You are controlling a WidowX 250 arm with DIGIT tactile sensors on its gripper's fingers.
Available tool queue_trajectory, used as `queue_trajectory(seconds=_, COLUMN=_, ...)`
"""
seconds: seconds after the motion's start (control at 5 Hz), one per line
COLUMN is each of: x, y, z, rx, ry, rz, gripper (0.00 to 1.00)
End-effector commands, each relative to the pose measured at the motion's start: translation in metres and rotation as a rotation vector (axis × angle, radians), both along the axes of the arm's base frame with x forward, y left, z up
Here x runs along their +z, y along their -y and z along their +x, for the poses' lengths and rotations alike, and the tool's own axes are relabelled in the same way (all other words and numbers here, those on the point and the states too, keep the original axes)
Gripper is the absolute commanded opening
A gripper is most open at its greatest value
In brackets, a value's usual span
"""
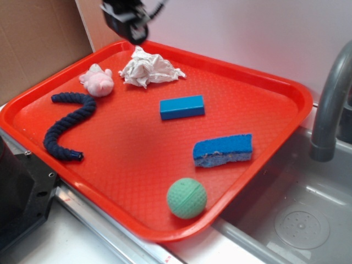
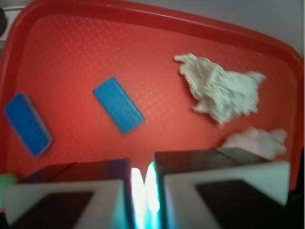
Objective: Grab the blue block.
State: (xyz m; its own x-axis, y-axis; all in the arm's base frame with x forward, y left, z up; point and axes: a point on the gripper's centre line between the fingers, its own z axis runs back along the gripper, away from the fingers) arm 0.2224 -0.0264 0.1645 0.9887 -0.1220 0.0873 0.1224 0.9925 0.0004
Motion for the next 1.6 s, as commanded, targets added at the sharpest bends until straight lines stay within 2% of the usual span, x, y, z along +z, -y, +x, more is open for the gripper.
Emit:
queue_trajectory(seconds=0.0, x=-0.012, y=0.009, z=0.009, rx=-0.125, ry=0.047, rz=-0.019, gripper=1.00)
queue_trajectory(seconds=0.2, x=-0.042, y=0.021, z=0.019, rx=-0.193, ry=0.053, rz=-0.004, gripper=1.00)
queue_trajectory(seconds=0.4, x=-0.077, y=0.027, z=0.028, rx=-0.240, ry=0.047, rz=-0.076, gripper=1.00)
queue_trajectory(seconds=0.6, x=-0.120, y=0.031, z=0.043, rx=-0.258, ry=-0.007, rz=-0.068, gripper=1.00)
queue_trajectory(seconds=0.8, x=-0.145, y=0.034, z=0.051, rx=-0.253, ry=-0.019, rz=-0.076, gripper=1.00)
queue_trajectory(seconds=1.0, x=-0.137, y=0.037, z=0.044, rx=-0.252, ry=0.005, rz=-0.069, gripper=0.00)
queue_trajectory(seconds=1.2, x=-0.104, y=0.035, z=0.031, rx=-0.243, ry=0.077, rz=-0.053, gripper=0.00)
queue_trajectory(seconds=1.4, x=-0.062, y=0.027, z=0.018, rx=-0.188, ry=0.113, rz=0.008, gripper=0.00)
